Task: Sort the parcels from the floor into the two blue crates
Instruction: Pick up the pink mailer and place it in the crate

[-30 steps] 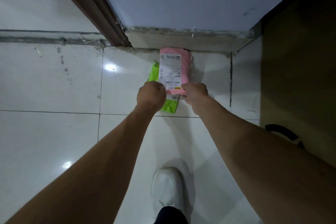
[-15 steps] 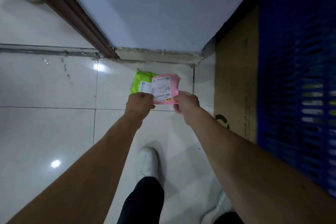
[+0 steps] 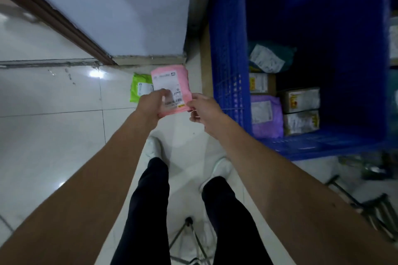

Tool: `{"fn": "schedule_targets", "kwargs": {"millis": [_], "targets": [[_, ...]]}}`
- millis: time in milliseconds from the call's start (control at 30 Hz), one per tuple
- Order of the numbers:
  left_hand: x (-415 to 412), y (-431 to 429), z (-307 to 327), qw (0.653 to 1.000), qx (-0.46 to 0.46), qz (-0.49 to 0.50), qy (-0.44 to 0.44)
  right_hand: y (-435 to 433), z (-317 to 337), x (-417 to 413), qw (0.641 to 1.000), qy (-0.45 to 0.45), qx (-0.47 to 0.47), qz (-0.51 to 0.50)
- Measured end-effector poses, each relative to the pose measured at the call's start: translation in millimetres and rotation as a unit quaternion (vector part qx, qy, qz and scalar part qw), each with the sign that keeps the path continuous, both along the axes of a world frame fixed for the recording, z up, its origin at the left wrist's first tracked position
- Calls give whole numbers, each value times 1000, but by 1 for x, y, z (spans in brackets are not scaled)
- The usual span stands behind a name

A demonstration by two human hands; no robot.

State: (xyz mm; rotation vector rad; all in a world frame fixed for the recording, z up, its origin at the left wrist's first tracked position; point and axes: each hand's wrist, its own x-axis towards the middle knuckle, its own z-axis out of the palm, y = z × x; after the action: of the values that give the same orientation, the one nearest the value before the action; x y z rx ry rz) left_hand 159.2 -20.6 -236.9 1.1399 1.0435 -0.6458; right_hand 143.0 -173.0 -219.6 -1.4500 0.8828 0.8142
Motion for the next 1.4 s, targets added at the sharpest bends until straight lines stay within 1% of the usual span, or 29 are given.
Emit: {"fn": "schedule_targets", "kwargs": {"millis": [100, 267, 400, 533, 667, 800, 900, 1100, 1167, 1300, 1333, 1400], "targets": [[-16, -21, 60, 999, -36, 3, -15, -30, 58, -21, 999, -23, 8, 32], [-35, -55, 152, 998, -42, -25, -38, -77, 145, -52, 995, -76, 3, 57], [-48, -88, 215, 995, -25, -61, -71, -109, 189, -74, 994, -100, -2, 51], [-61, -118, 252, 991, -4, -94, -97, -141, 217, -96, 990, -127, 4, 60], [-71, -150, 266, 986, 22, -115, -117, -171, 222, -109, 986, -138, -14, 88], [-72, -176, 267, 981, 43, -143, -123, -201, 225, -108, 989, -133, -15, 60], [-70, -190, 267, 963, 67, -215, -146, -218, 226, -99, 990, -136, -22, 25], [-53, -205, 264, 916, 73, -355, -173, -236, 230, -74, 984, -169, -29, -49], [-46, -206, 267, 903, 84, -380, -182, -237, 233, -67, 983, -169, -14, -73], [-33, -207, 275, 876, 104, -425, -206, -240, 235, -53, 984, -157, -6, -86], [-30, -206, 274, 872, 106, -429, -212, -242, 235, -51, 984, -155, -8, -89], [-24, -205, 272, 878, 92, -419, -211, -245, 236, -44, 982, -154, -11, -111]]}}
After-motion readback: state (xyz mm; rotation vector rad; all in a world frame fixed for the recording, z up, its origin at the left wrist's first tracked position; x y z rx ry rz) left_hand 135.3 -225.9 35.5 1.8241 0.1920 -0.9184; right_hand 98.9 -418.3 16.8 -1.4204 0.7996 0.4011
